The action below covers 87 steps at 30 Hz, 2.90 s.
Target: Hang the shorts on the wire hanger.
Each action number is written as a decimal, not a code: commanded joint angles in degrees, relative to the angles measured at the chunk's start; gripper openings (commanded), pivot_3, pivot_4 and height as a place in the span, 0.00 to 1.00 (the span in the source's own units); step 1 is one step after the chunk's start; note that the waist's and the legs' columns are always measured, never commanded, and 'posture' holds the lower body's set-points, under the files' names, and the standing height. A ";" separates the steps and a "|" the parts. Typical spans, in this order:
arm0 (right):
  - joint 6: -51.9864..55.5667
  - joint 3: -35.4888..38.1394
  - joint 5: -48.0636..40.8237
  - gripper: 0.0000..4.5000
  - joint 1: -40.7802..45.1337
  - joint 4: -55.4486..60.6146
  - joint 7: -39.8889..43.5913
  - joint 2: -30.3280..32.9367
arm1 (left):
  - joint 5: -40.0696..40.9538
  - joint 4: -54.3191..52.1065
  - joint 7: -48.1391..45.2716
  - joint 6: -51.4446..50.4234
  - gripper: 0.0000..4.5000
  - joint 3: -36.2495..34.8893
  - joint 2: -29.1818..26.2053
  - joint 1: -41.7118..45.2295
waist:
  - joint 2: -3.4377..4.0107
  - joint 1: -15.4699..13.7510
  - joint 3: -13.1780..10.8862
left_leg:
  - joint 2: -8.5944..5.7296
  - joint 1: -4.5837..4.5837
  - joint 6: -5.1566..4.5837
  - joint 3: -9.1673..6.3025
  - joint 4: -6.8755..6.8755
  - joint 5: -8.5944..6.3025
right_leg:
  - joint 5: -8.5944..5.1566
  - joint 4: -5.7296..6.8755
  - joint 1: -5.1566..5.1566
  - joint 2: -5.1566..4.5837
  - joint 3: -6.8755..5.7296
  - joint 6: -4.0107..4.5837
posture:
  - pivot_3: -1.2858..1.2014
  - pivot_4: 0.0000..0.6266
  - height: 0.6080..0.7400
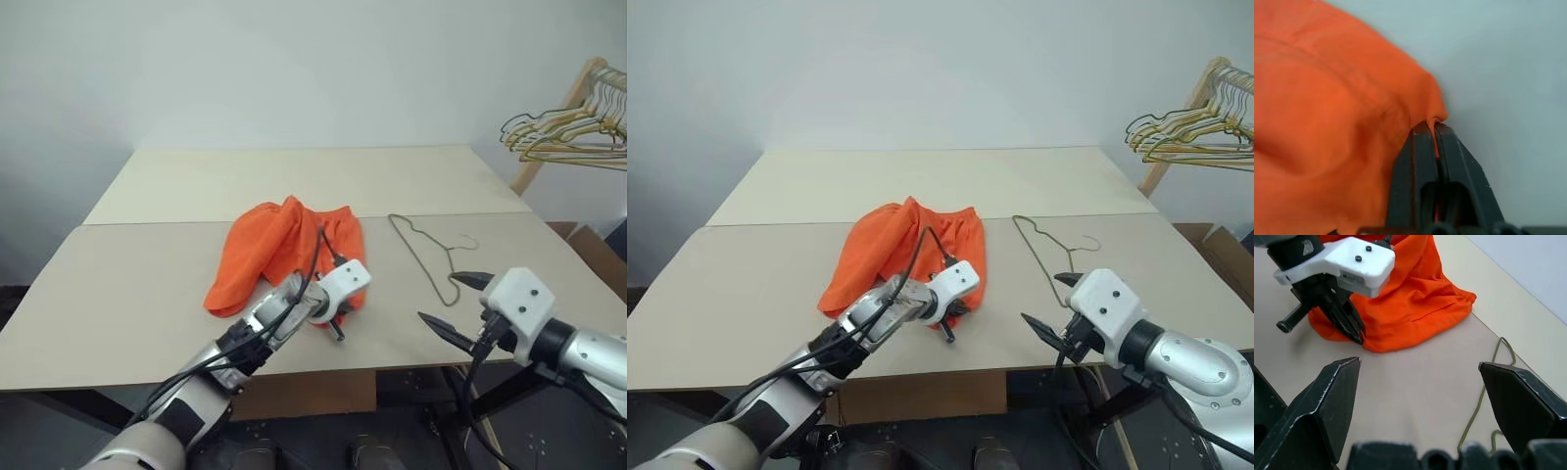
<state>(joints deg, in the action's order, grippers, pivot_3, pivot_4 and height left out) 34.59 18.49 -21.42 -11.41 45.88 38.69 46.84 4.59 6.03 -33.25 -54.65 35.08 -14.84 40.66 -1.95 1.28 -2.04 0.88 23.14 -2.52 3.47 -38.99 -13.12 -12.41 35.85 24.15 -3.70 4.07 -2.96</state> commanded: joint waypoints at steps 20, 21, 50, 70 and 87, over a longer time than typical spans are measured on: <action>-41.92 -45.54 47.11 1.00 46.29 -65.33 -12.56 -15.06 | 23.07 -25.40 -40.33 25.39 0.00 -36.66 -41.11 -22.13 | -0.06 -2.08 -0.19 | -0.07 0.07 0.01 0.31 0.12 0.02 | 0.18 0.04 0.15 -0.30 -0.13 0.40 | 0.61 0.00 1.00; -43.73 -46.05 47.90 1.00 48.00 -68.80 -13.33 -15.97 | 23.68 -25.99 -40.56 25.15 0.00 -37.71 -41.69 -23.21 | -0.07 -2.37 -0.19 | -0.05 0.07 0.02 0.34 0.15 0.02 | 0.19 0.04 0.15 -0.26 -0.15 0.41 | 0.61 0.00 1.00; -54.27 -33.11 42.71 0.00 34.29 -53.94 -1.43 3.84 | 12.34 -13.34 -42.99 42.31 0.00 -31.24 -41.44 -21.38 | -0.02 -7.13 -0.23 | 0.02 0.11 0.09 0.38 0.17 0.05 | -0.03 0.15 0.15 -0.17 -0.36 0.65 | 0.58 0.00 1.00; -29.71 -25.49 25.14 0.00 62.68 -64.94 -1.36 -8.78 | -8.23 50.98 -22.98 65.16 0.00 -22.74 -23.65 31.53 | -0.33 -3.00 -0.44 | 0.27 -0.17 0.41 0.54 -0.19 0.31 | 0.17 0.11 -0.08 0.00 -0.39 0.15 | 0.55 0.00 1.00; -63.71 -22.18 35.58 0.00 77.52 -103.23 -50.21 -14.90 | -21.86 68.43 34.89 84.35 0.00 -24.71 -11.48 50.82 | -0.18 -3.46 -0.38 | -0.22 2.05 1.33 0.65 1.19 0.40 | 1.05 -1.00 2.01 -0.66 -1.77 0.18 | 0.55 0.00 1.00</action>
<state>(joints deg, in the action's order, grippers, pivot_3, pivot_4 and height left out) -27.82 -6.07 14.60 71.03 -59.15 -11.22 27.17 -19.00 75.11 5.71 25.03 12.36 -24.24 94.13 -2.13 -2.18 -2.43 0.60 25.14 -1.23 4.14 -37.89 -12.73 -11.37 34.86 26.06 -4.42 2.28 -2.78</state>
